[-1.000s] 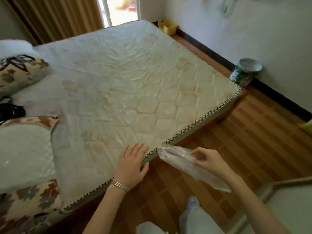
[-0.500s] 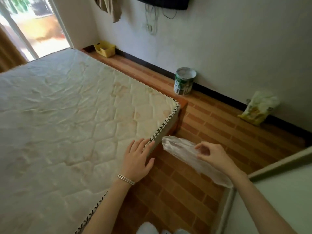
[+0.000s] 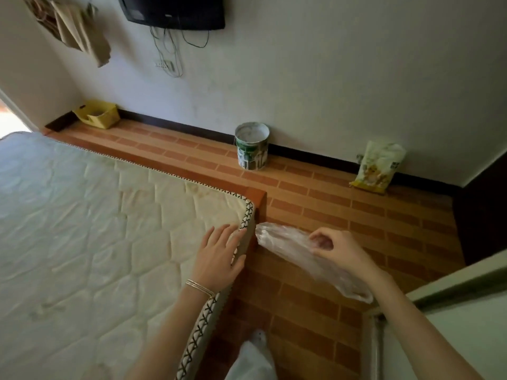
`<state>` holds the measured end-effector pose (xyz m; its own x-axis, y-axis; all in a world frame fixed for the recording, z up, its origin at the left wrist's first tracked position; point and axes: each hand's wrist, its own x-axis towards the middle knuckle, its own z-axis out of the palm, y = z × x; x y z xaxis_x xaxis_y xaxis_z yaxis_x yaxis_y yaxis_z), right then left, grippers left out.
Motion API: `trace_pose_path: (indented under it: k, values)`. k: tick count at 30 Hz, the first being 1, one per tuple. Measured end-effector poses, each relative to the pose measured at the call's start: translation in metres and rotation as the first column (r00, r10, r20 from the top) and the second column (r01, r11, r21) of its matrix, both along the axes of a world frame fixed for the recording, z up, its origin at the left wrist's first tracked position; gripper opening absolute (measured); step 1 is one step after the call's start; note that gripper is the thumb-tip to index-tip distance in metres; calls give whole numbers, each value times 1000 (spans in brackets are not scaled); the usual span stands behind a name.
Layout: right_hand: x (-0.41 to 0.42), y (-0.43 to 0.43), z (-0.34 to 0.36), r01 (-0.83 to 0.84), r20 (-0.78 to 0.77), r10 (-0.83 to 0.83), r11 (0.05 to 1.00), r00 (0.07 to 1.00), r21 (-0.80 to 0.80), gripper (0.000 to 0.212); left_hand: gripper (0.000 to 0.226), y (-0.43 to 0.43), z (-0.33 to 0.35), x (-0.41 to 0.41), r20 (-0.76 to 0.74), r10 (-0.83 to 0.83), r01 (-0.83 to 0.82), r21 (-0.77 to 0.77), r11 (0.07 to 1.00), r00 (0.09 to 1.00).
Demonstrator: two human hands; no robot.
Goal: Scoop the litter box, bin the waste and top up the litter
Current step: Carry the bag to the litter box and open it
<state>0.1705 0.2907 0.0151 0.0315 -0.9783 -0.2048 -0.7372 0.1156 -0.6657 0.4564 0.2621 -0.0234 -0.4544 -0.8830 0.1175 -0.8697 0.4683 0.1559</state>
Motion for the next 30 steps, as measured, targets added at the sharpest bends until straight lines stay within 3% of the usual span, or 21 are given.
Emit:
trace_pose_path:
  k: [6, 15, 23, 30]
  values:
    - [-23, -86, 17, 110, 23, -108, 991, 994, -77, 22, 53, -122, 22, -28, -13, -126, 125, -75, 989, 992]
    - [-96, -165, -6, 148, -11, -148, 989, 989, -9, 21, 55, -214, 6, -107, -24, -261, 259, -64, 964, 965]
    - [-200, -269, -3, 102, -24, -102, 995, 994, -17, 23, 55, -300, 4, -213, 11, -197, 197, -68, 978, 980]
    - [-270, -356, 9, -1, 2, 1, 999, 1000, -51, 25, 56, -358, 15, -291, -72, -140, 132, -96, 987, 988]
